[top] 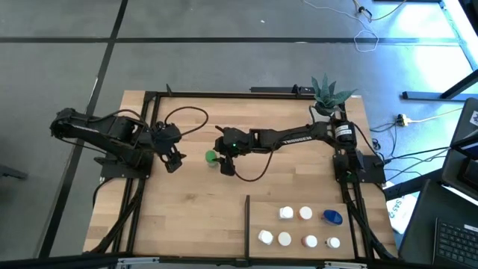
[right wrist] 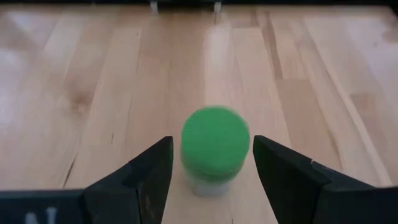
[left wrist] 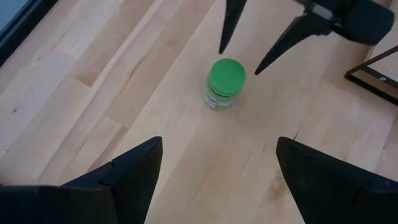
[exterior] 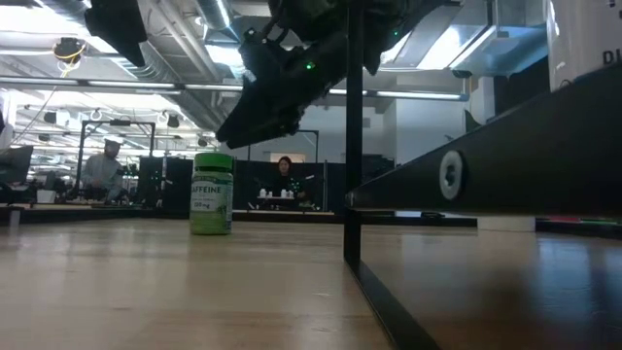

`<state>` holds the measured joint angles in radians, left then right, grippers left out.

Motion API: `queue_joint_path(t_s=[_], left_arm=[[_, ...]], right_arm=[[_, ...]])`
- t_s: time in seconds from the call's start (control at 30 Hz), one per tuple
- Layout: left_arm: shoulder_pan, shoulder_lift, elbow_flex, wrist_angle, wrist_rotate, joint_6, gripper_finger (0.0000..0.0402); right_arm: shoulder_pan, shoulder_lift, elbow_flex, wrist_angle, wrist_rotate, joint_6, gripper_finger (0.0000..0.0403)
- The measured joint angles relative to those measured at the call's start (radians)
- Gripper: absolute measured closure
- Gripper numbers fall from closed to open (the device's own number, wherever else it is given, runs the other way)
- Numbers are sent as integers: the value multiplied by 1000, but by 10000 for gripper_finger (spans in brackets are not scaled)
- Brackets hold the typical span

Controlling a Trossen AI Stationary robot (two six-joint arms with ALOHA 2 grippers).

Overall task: Pick and place medicine bottles onto shelf by color
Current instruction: Put the green pill bottle onto the shelf

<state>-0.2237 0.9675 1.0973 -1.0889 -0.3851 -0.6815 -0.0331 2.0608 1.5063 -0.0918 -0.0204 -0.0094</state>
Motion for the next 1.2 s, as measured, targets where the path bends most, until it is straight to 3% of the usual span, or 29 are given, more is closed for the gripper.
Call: queue_joint_path(t_s=[0.27,0.8,1.0,1.2], left_arm=[[0,0,0,0,1,0,92],[0,0,0,0,1,3,92],[0,0,0,0,1,3,92],[0,0,0,0,1,3,92]], right_arm=[[-7,22,1,19,61,7,178],[-11,28,1,33,40,27,178],[-14,26,1,56,-54,31,178],[-15,26,1,53,-19,30,178]])
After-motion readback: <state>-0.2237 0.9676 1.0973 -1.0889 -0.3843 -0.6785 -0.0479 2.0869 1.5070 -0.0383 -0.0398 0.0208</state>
